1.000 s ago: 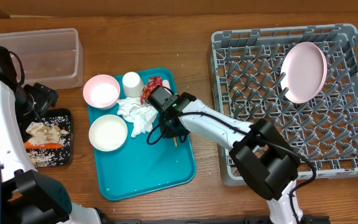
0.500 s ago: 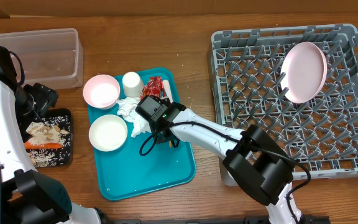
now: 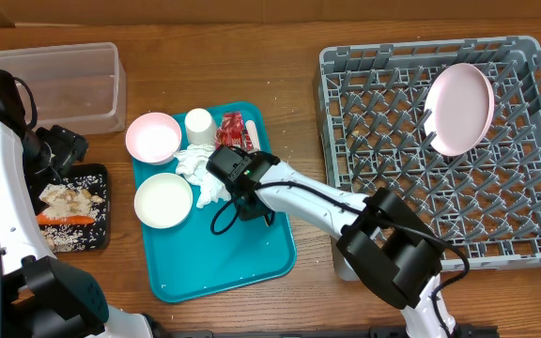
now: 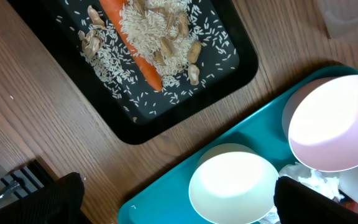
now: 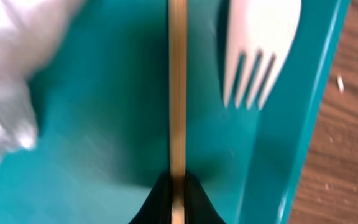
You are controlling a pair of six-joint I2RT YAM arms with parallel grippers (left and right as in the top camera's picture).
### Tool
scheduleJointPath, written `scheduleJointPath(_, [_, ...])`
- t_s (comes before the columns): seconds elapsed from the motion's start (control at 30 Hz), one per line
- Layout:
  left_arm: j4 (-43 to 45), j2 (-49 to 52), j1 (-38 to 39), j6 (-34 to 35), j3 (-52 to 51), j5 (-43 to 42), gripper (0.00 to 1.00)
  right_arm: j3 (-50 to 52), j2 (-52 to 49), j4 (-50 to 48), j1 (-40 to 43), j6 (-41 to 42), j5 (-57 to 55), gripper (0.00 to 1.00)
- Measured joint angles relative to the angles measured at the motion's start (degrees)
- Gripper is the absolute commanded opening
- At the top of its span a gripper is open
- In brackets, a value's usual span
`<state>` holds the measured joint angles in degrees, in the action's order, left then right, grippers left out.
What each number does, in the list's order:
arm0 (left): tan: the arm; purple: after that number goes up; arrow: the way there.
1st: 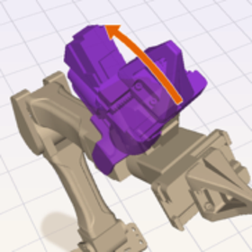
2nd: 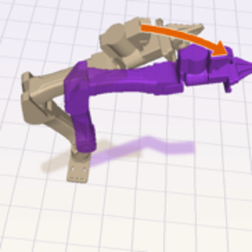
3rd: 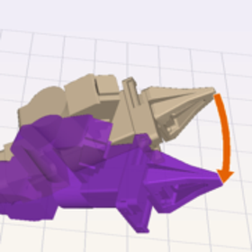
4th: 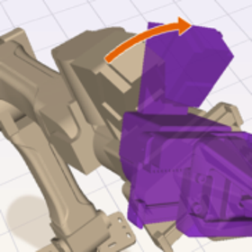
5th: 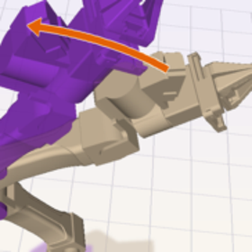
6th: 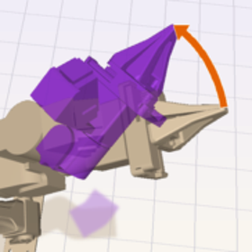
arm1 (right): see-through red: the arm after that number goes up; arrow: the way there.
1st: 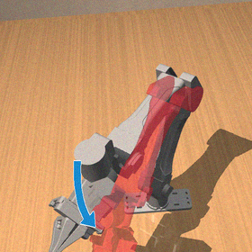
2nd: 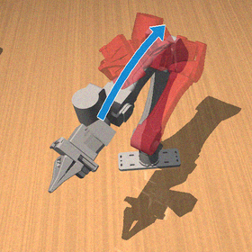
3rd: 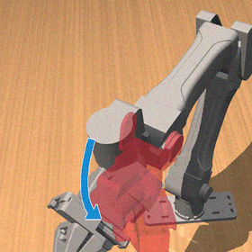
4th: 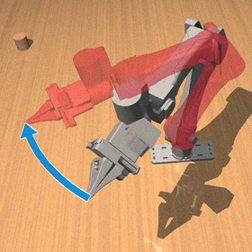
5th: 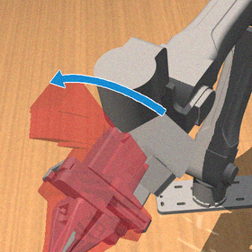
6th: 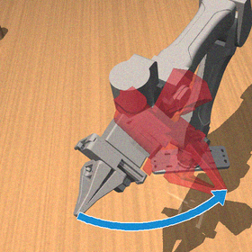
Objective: Sort waste into correct bins and load items into the dishwasher rack
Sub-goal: 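Close the right gripper on the wooden chopstick and lift it, then carry the chopstick into the rack's back-left area and release it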
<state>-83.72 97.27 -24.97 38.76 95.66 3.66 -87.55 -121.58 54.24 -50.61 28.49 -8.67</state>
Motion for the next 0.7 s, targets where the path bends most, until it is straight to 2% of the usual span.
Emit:
scheduleJointPath(0.37, [0.00,0.00,0.00,0.00,0.00,0.02,1.00,-10.58,1.03,16.11,0.39,-0.07,1.01,0.04])
scheduleJointPath(0.53, [0.00,0.00,0.00,0.00,0.00,0.02,1.00,-14.36,5.97,22.34,1.36,-0.22,0.61,0.04])
scheduleJointPath(0.7, [0.00,0.00,0.00,0.00,0.00,0.02,1.00,-17.22,12.70,29.20,6.58,-1.53,-0.22,0.04])
